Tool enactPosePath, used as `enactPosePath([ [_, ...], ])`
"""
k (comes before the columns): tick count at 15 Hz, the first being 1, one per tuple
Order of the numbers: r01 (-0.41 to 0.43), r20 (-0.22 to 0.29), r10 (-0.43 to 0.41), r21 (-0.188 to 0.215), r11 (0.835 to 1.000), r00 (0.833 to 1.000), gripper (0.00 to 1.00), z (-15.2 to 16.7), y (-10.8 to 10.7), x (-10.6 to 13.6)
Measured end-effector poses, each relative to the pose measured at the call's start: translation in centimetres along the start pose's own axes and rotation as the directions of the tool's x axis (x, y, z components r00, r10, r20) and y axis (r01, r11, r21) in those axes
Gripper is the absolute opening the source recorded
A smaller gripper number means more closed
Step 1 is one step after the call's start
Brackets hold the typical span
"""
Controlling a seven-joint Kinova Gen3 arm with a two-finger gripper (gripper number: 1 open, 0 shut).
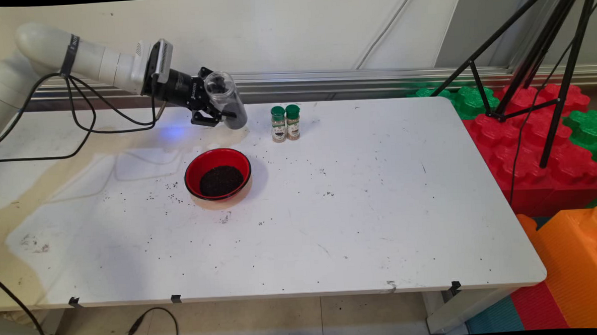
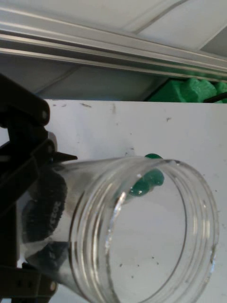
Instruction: Pour the black seasoning powder in the red bowl
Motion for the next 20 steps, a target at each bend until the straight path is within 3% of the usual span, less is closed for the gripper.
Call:
enactPosePath([
  [6, -0.132, 0.004, 0.132, 0.009, 0.991, 0.991, 0.00, 0.0, 1.0, 0.5],
  [12, -0.281, 0.021, 0.280, 0.017, 0.960, 0.960, 0.00, 0.0, 2.4, 1.3],
  [20, -0.488, 0.064, 0.486, 0.030, 0.872, 0.872, 0.00, 0.0, 3.8, 2.4],
])
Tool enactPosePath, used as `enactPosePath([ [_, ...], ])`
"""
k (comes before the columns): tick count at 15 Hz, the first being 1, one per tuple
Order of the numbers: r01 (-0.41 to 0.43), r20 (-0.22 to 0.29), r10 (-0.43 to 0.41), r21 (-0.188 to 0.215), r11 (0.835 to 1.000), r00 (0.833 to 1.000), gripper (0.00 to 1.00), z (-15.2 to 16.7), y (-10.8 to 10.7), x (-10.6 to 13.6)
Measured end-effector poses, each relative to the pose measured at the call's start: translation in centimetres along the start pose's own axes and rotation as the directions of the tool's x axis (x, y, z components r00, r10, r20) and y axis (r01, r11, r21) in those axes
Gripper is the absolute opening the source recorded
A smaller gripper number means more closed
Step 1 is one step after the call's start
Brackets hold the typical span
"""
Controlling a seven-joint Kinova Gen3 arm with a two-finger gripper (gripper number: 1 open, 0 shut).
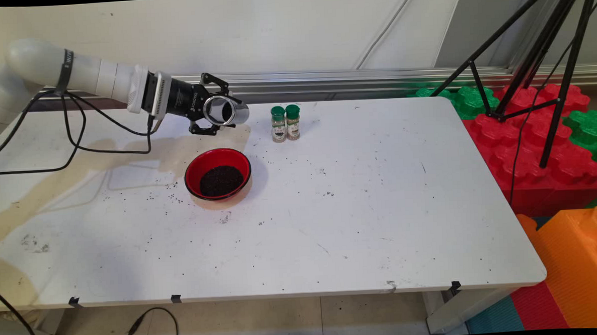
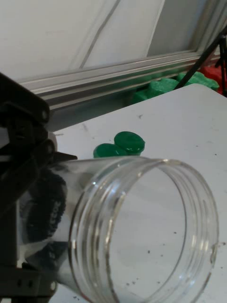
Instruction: Pour the black seasoning powder in the red bowl
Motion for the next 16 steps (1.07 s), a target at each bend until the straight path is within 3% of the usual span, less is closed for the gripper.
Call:
enactPosePath([
  [9, -0.200, 0.044, 0.200, 0.009, 0.980, 0.979, 0.00, -0.7, 0.4, 1.5],
  [16, -0.351, 0.085, 0.349, 0.009, 0.936, 0.933, 0.00, -0.9, 0.1, 2.4],
])
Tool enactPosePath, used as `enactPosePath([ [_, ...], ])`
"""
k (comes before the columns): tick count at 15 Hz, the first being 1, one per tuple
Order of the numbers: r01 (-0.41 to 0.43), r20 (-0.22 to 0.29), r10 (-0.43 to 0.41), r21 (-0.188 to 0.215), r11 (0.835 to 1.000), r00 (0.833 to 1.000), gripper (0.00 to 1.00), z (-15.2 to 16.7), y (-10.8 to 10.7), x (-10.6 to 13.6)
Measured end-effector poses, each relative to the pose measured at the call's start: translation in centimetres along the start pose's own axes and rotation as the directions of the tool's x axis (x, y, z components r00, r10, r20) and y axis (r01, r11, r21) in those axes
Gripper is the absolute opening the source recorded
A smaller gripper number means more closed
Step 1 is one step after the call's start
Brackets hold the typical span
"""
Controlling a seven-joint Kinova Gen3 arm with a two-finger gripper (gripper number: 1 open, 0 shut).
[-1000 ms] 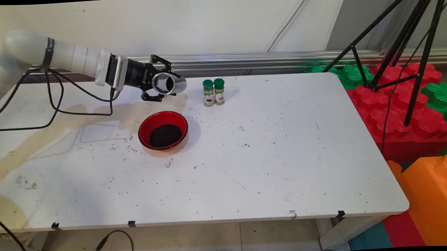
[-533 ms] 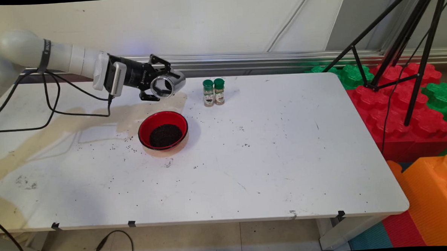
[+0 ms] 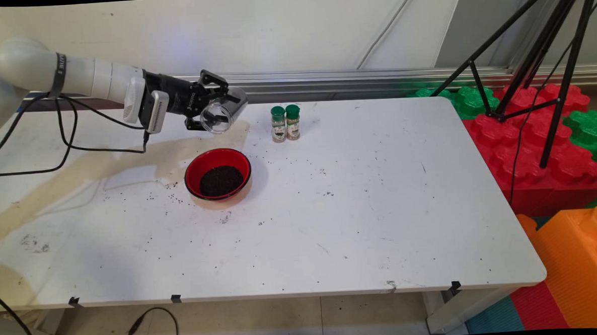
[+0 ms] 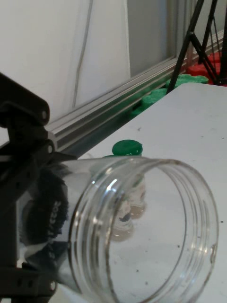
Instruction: Pour the black seasoning powder in the red bowl
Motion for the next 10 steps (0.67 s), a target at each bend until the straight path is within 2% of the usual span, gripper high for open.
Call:
enactPosePath([
  [5, -0.120, 0.023, 0.120, 0.008, 0.993, 0.992, 0.00, -0.3, -0.7, 0.6],
  [10, -0.224, 0.044, 0.223, 0.012, 0.975, 0.974, 0.00, -0.8, -1.4, 1.1],
])
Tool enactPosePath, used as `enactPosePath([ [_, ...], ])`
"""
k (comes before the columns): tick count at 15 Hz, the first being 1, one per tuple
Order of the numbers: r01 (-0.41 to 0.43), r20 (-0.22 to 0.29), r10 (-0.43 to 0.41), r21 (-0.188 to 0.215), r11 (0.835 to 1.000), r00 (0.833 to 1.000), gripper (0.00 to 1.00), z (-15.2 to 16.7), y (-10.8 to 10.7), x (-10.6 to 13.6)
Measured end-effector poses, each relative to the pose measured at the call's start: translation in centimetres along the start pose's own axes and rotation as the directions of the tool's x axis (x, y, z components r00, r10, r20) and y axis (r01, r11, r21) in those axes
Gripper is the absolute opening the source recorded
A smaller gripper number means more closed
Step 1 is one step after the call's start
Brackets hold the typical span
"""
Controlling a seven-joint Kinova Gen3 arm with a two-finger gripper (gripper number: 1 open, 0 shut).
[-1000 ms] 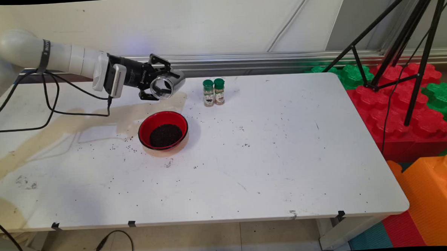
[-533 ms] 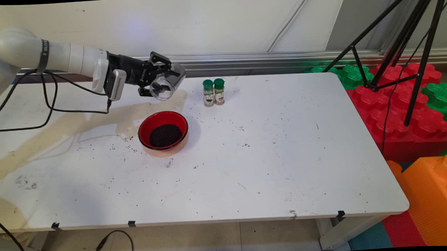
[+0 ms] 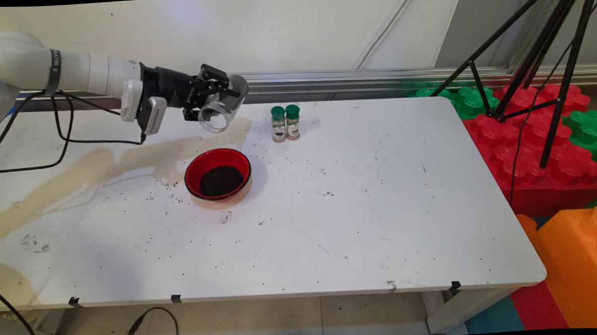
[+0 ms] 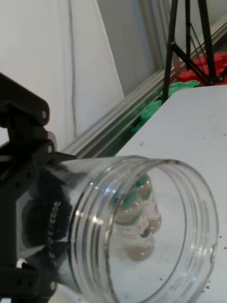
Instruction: Pour the black seasoning powder in the red bowl
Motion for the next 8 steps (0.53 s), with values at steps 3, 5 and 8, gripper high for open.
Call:
enactPosePath([
  [3, -0.053, 0.014, 0.053, 0.005, 0.999, 0.998, 0.00, -0.32, -0.42, 0.13],
  [5, -0.086, 0.023, 0.086, 0.007, 0.996, 0.996, 0.00, -0.58, -0.67, 0.24],
  [8, -0.128, 0.036, 0.128, 0.010, 0.992, 0.991, 0.00, -1.06, -0.95, 0.39],
])
